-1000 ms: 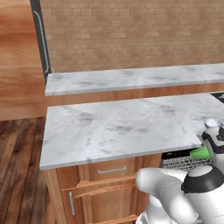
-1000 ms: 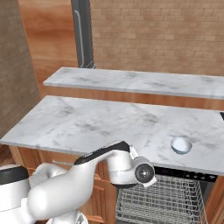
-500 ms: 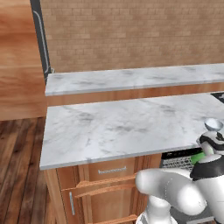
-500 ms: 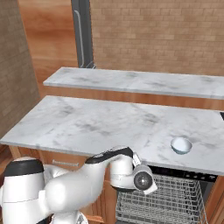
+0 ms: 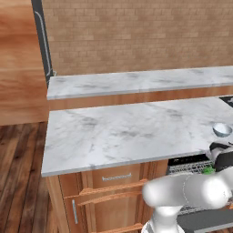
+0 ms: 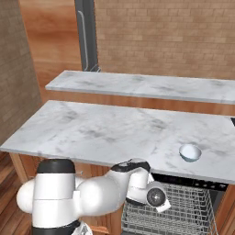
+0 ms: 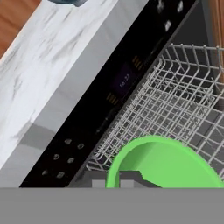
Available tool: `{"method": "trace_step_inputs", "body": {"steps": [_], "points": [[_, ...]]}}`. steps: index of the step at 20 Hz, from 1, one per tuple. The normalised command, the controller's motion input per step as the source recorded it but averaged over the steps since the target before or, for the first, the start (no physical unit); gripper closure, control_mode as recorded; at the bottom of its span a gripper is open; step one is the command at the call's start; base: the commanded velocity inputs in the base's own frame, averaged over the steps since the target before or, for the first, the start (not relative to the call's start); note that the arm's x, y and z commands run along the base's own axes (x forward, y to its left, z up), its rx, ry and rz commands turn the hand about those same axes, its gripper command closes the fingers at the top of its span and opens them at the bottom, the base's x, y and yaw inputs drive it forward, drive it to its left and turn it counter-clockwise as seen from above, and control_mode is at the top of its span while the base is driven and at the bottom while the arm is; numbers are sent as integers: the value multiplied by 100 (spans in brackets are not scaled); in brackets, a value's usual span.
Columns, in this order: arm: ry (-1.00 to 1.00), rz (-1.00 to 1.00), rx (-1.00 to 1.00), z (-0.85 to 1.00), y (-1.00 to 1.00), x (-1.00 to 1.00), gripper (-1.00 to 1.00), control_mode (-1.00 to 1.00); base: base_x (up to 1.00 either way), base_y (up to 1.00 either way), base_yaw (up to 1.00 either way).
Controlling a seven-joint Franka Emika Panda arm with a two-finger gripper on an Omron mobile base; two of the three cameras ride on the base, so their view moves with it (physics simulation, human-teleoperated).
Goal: Pick up the cup and bowl from the counter, place them in the dishwasher, and close the dishwasher door.
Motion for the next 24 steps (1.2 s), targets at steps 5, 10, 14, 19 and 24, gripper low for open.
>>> {"method": "trace_step_inputs", "body": {"steps": [5, 10, 14, 19, 24], "points": [[3, 0, 0, -39, -38, 0, 100, -100, 0, 0, 0], [2, 0, 0, -41, -35, 1, 100, -100, 0, 0, 0], [2, 0, 0, -49, -27, 9, 100, -100, 0, 0, 0], [5, 0, 0, -47, -22, 21, 100, -100, 0, 0, 0], [7, 0, 0, -49, -24, 27, 100, -100, 0, 0, 0]]}}
